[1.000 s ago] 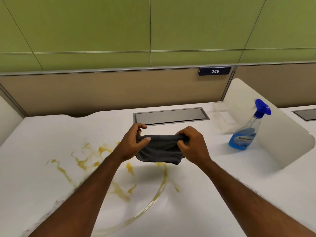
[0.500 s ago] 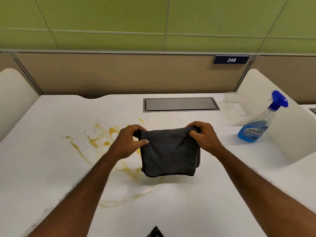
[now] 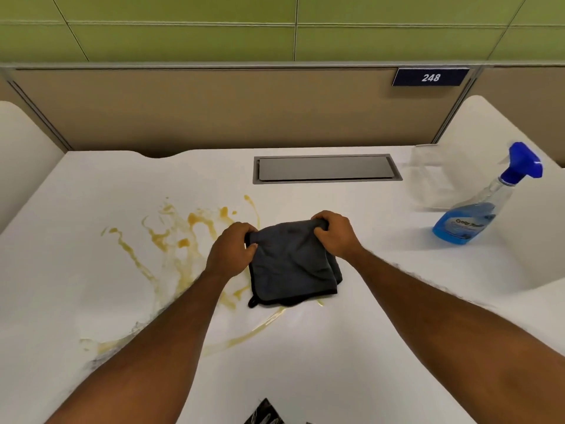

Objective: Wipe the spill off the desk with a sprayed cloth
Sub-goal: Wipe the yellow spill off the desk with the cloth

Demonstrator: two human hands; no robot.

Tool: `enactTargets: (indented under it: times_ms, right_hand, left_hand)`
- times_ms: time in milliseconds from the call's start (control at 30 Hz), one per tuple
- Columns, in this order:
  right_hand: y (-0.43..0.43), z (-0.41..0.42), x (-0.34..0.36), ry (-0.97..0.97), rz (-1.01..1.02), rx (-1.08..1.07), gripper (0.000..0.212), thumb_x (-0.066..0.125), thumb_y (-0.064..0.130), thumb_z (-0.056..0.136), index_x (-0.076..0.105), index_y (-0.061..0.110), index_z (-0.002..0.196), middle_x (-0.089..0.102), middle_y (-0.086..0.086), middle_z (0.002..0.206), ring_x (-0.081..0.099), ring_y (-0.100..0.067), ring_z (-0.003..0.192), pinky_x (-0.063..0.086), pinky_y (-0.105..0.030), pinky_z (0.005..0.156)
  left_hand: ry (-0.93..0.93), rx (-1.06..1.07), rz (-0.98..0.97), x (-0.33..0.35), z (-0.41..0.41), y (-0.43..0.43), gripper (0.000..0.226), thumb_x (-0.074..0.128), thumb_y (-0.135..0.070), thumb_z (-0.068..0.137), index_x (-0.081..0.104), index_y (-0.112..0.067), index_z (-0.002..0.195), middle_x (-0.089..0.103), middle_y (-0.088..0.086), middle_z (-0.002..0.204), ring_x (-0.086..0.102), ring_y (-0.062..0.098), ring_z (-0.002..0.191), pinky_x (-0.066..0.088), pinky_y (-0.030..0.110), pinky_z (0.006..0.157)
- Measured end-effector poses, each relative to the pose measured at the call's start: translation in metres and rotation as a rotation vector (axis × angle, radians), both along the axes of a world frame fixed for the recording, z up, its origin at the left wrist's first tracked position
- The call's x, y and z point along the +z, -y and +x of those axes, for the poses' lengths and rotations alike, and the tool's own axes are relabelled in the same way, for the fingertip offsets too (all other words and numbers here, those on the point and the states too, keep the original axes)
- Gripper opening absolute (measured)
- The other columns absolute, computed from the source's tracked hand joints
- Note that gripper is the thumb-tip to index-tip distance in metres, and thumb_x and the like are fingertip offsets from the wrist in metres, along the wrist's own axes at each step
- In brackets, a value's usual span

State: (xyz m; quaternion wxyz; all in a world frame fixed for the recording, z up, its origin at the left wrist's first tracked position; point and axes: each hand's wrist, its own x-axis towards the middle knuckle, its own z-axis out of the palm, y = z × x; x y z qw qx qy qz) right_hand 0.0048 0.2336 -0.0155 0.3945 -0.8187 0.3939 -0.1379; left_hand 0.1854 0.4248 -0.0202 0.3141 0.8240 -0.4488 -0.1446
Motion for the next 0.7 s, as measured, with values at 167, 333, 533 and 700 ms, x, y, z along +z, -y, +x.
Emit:
enactTargets:
  times_ms: [167,333,533,700]
  right_hand:
    - [-0.008,-0.005,-0.018,-0.051,-0.146,0.031,0.040,0.060,0.015,0.091,0.055,0.013,0.131,0.057,-0.009,0.132,0.054,-0.025,0.120,0.045,-0.034,0.103]
    - [-0.037,0.002,-0.034,-0.130,-0.369,0.112,0.054,0.063,0.037,0.089,0.049,0.016,0.136,0.047,-0.007,0.142,0.045,-0.028,0.129,0.037,-0.042,0.111]
    - [-0.072,0.013,-0.078,-0.525,-0.334,0.374,0.083,0.032,0.079,0.087,0.004,0.041,0.154,-0.011,-0.002,0.166,-0.011,-0.037,0.151,-0.009,-0.068,0.113]
    - [-0.113,-0.015,-0.102,-0.542,-0.441,0.375,0.085,0.012,0.087,0.081,0.000,0.045,0.153,-0.016,-0.002,0.165,-0.022,-0.037,0.148,-0.022,-0.067,0.109]
  left_hand:
    - [0.048,-0.042,0.095,-0.004,-0.003,-0.004,0.043,0.064,-0.017,0.086,0.054,-0.017,0.128,0.059,0.000,0.126,0.057,0.021,0.114,0.045,0.032,0.094]
    - [0.217,-0.123,0.268,-0.006,-0.011,-0.010,0.066,0.064,-0.027,0.087,0.036,-0.019,0.146,0.034,0.004,0.156,0.037,0.025,0.140,0.033,0.040,0.110]
    - [0.405,-0.171,0.390,-0.021,-0.009,-0.047,0.064,0.055,-0.042,0.092,0.033,-0.023,0.149,0.024,0.003,0.161,0.022,0.021,0.148,0.021,0.041,0.116]
    - [0.391,-0.120,0.443,-0.034,0.006,-0.094,0.064,0.042,-0.056,0.094,0.035,-0.024,0.149,0.023,0.002,0.162,0.021,0.019,0.149,0.020,0.042,0.117]
